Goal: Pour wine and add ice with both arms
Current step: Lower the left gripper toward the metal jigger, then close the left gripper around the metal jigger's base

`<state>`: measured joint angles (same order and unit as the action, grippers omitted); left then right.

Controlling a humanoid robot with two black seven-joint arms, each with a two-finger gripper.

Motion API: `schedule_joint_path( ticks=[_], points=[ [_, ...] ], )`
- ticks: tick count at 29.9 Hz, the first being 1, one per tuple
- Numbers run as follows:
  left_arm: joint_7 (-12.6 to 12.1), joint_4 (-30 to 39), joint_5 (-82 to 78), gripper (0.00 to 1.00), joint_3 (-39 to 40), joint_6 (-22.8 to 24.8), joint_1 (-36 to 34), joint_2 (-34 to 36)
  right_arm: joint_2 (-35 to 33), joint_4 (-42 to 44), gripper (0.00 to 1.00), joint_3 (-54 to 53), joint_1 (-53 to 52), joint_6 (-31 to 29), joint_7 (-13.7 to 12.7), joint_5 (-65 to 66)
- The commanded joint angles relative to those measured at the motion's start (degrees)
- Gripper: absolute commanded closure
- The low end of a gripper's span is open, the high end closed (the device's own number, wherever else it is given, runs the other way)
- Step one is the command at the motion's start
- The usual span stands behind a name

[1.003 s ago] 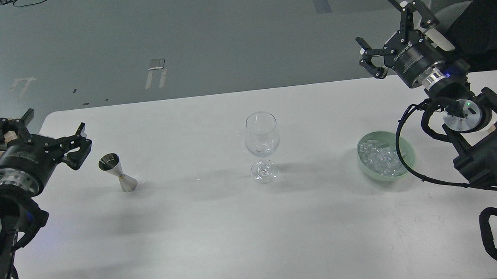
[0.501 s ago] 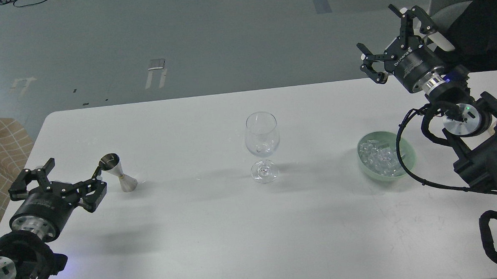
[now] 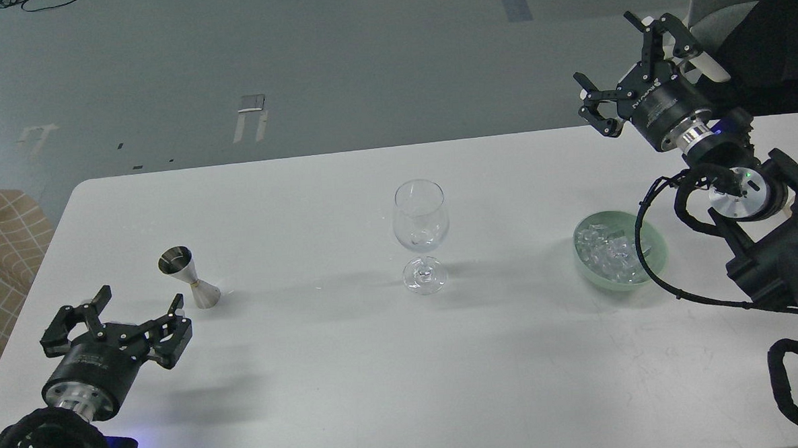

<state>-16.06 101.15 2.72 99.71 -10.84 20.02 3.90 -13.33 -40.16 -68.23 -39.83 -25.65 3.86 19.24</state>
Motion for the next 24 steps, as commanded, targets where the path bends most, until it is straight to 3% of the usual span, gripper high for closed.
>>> schedule_joint_path(
  ticks=[1,12,24],
  points=[
    [0.3,-0.1,-0.3,0.02,-0.3,-0.1,0.0,-1.5,0.2,0.0,0.0,-0.1,0.1,0.4,-0.5,0.0],
    [1.6,-5.3,-2.2,0.02,-0.6,1.1,-2.0,-3.9,0.2,0.0,0.0,0.1,0.1,0.5,-0.5,0.0],
    [2.6,-15.7,-5.7,0.02,-0.9,3.6,-9.8,-3.9,0.3,0.1,0.0,-0.1,-0.2,1.3,-0.6,0.0]
  ],
)
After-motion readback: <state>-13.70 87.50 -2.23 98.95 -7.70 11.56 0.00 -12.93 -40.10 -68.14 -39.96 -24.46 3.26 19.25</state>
